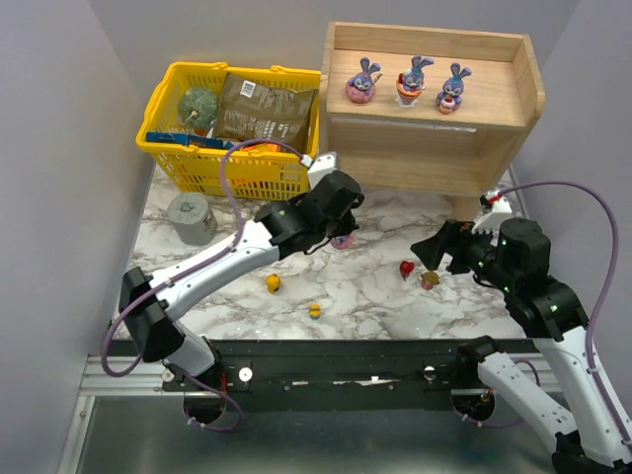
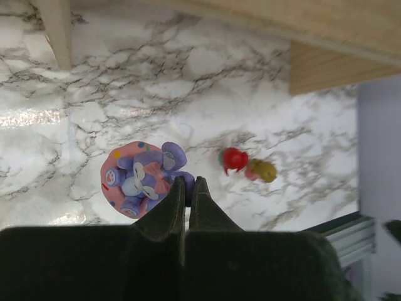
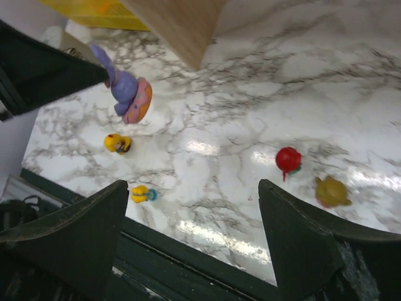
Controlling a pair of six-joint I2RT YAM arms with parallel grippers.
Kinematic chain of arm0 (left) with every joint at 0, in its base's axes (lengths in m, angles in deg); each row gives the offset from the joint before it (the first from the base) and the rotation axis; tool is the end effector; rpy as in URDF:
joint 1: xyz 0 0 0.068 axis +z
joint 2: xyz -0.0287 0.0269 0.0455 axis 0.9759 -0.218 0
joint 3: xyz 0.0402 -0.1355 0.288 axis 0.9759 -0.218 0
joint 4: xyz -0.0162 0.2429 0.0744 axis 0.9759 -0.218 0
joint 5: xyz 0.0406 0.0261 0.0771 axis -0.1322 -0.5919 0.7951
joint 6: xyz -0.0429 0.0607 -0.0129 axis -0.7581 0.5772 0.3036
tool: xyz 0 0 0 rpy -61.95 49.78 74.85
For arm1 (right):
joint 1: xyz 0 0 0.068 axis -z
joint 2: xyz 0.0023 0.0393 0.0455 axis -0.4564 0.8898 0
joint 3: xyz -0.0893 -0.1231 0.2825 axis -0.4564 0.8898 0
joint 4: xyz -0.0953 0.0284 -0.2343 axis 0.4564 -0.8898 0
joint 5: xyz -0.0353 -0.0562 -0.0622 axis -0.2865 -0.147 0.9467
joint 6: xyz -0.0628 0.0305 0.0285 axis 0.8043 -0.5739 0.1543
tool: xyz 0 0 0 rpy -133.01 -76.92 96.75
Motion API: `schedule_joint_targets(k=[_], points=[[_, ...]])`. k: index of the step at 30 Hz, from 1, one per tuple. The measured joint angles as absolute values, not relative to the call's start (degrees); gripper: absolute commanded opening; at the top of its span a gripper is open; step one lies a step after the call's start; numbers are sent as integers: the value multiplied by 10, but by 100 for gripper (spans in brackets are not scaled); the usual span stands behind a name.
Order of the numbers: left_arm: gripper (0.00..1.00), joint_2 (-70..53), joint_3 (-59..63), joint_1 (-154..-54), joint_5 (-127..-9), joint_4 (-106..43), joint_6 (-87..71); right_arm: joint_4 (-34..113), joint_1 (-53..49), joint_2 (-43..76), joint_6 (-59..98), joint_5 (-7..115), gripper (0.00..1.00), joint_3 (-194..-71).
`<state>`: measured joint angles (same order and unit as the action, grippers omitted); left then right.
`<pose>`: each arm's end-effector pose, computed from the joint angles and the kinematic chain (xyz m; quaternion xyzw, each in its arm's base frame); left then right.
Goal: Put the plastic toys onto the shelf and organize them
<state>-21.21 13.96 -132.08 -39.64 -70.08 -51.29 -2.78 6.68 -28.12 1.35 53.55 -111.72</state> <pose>0.2219 -0.2749 0.3850 -0.0739 0.8921 -0.2467 0.3712 0.0891 0.0424 0.3754 -0.0046 0.8382 0.2620 0.4782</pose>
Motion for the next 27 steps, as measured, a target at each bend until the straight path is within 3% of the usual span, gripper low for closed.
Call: schedule_joint_targets(k=[4, 11, 27], points=[[0, -162, 158, -1311, -385, -712, -556, 46, 1, -261, 24, 506, 95, -1105], [0, -101, 152, -1303, -386, -707, -603, 153, -191, -141, 50, 567, 100, -1155], [0, -16, 109, -1300, -386, -682, -671, 272, -205, 9, 37, 621, 98, -1214]])
